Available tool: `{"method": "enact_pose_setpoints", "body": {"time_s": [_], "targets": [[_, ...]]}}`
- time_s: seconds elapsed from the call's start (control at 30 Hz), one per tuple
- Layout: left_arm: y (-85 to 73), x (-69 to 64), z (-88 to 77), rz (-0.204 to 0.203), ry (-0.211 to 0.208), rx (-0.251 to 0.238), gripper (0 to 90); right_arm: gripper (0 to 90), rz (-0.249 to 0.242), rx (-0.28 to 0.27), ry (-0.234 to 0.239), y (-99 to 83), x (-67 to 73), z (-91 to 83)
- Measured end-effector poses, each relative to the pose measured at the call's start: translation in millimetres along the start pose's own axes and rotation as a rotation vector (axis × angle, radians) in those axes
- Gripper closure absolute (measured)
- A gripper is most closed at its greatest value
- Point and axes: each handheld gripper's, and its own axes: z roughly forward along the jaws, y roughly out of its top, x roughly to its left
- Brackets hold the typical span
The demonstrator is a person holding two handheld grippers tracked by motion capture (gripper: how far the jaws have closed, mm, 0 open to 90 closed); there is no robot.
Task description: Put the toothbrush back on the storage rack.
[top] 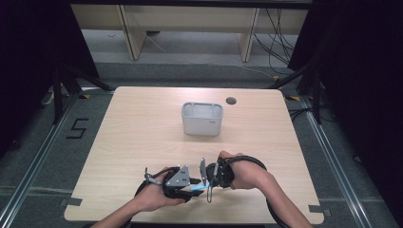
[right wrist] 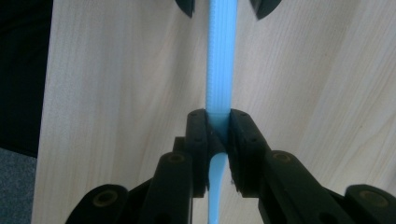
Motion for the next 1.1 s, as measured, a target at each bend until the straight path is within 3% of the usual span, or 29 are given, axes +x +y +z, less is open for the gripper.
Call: {"method": "enact_pose_setpoints", "body": {"time_s": [0.07,0.13,0.27,0.37,0.47,0.53,0.57,0.6,0.63,0.7,0.73,0.87,0.9,0.97,1.0,1.07,1.1], "targets": [[0.3,0.0,0.2,0.001,0.002,0.004,62.3,79.0,0.019,0.008,0.006,0.9,1.0,-1.0],[0.6,0.8,1.7,0.003,-0.012,0.001,64.3,79.0,-0.005,-0.001,0.000,3.1,-0.4,-1.2],[1.2,1.7,2.7,0.028,-0.002,0.011,67.2,79.0,-0.015,-0.002,0.000,7.6,-0.6,-2.0],[0.8,2.4,3.9,0.035,-0.018,0.017,68.1,79.0,-0.011,0.004,-0.001,10.6,-0.1,-3.4],[0.4,1.3,4.2,0.037,-0.008,0.014,72.4,79.0,-0.008,-0.007,-0.002,12.8,-0.4,-2.8],[0.2,1.4,4.1,0.035,0.000,0.011,74.2,79.0,-0.043,0.005,-0.014,14.1,-2.5,-3.8],[0.0,2.6,3.8,0.030,0.003,0.016,76.3,78.9,-0.009,-0.013,-0.004,13.1,-0.4,-1.2],[0.0,2.6,3.8,0.030,0.003,0.016,76.9,78.9,-0.009,-0.013,-0.004,13.1,-0.4,-1.2],[-0.5,3.4,3.6,0.029,0.007,0.011,77.4,78.8,-0.036,-0.015,-0.019,13.6,-1.6,-2.3],[-0.4,2.7,2.9,0.025,0.017,0.011,77.5,78.7,-0.042,-0.022,-0.025,13.6,-1.8,-2.2],[-0.6,3.0,2.9,0.030,0.021,-0.001,77.7,77.2,-0.005,-0.016,-0.033,13.3,-0.2,-4.2],[0.0,2.9,0.6,0.026,0.051,0.000,77.8,67.0,0.028,-0.037,-0.067,10.9,-1.4,-5.7],[-0.2,4.0,-0.8,0.031,0.055,0.008,77.8,58.5,0.109,-0.037,-0.093,9.0,1.0,-10.5],[-2.3,4.5,-2.0,0.018,0.074,-0.010,77.8,55.3,0.090,-0.044,-0.119,7.5,-0.8,-12.7],[-3.4,5.5,-3.2,0.016,0.078,-0.013,77.9,51.2,0.153,-0.087,-0.163,2.2,1.9,-15.3],[-6.0,6.3,-4.6,-0.012,0.080,-0.034,77.8,47.2,0.198,-0.138,-0.187,-3.2,5.4,-18.4],[-7.3,6.4,-6.0,-0.020,0.097,-0.038,77.8,47.2,0.198,-0.138,-0.187,-3.2,5.4,-18.4]]}}
